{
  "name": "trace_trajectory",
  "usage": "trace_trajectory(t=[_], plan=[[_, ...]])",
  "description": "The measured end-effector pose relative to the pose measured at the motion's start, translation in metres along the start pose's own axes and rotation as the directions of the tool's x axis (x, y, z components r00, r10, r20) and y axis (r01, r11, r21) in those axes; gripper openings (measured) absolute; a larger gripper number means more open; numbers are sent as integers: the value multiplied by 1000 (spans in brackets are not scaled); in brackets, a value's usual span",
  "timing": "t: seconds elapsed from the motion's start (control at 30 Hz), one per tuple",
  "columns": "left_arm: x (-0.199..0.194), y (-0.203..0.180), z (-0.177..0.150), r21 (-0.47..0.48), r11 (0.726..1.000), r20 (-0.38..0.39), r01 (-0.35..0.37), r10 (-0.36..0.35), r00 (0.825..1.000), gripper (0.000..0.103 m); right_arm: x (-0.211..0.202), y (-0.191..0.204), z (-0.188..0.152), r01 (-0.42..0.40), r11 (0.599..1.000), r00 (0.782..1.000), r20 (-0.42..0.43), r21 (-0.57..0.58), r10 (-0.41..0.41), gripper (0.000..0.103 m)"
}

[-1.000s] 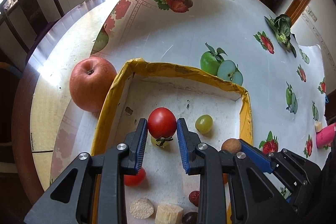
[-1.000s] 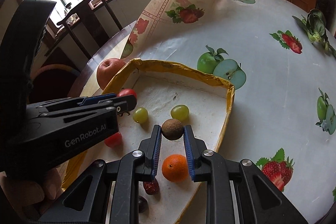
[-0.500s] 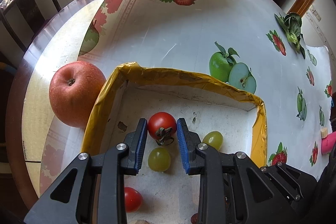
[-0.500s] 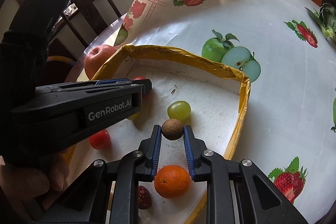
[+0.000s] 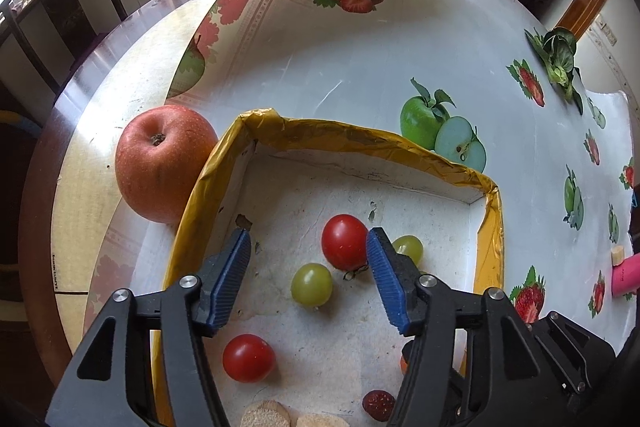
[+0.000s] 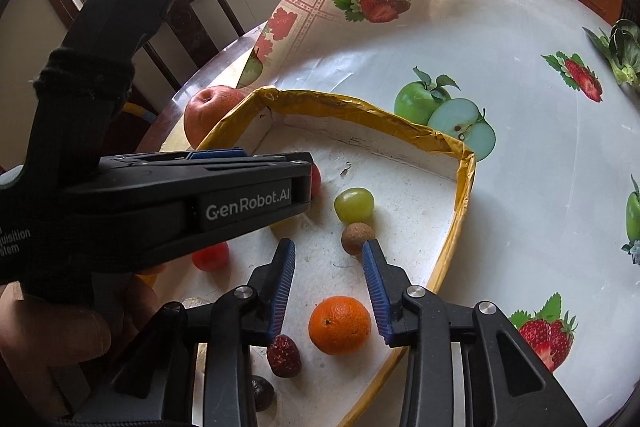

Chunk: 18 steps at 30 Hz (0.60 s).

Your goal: Organize fruits

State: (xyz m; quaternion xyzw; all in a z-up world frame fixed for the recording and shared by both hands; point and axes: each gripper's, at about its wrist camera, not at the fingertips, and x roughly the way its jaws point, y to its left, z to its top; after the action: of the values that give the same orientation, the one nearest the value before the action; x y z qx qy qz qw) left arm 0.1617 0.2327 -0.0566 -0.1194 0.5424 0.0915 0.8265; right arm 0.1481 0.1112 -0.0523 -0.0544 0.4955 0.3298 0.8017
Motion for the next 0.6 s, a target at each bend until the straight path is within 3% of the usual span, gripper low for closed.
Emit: trace_trajectory(t=[0.37, 0.6], plan=[[-34, 1, -42, -2, 1000, -2, 18, -18, 1000, 59, -40, 5, -35, -12, 999, 1000, 4, -40, 12, 39], [-59, -4, -84, 17, 1000, 1, 12, -12, 1000, 59, -65, 14, -60, -48, 993, 999, 2, -110, 49, 49]])
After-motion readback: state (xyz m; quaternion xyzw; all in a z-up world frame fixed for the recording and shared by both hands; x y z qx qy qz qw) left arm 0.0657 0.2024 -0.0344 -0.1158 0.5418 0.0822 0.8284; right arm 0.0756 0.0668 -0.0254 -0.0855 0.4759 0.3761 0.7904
